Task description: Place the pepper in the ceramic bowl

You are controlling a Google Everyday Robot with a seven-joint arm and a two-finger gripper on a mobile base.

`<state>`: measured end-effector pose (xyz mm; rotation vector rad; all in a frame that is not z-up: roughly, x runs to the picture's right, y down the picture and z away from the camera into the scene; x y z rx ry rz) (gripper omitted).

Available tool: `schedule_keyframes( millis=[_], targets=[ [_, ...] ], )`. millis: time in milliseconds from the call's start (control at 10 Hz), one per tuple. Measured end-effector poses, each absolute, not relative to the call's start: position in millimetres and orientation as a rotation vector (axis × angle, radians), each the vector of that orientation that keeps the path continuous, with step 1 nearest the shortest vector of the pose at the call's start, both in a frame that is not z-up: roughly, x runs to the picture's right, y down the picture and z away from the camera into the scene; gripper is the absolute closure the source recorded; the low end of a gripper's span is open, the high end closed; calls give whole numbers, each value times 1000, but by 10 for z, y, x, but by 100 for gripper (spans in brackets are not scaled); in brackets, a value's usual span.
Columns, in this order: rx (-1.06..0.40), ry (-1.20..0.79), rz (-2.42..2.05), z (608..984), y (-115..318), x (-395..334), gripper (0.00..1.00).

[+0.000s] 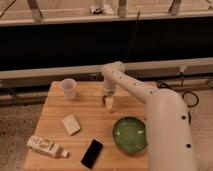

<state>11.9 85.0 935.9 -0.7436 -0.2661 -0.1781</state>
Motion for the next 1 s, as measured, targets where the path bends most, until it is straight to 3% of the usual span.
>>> schedule_keyframes(
  millis=[1000],
  targets=[
    [-737,-313,-440,9634,711,213,20]
  ],
)
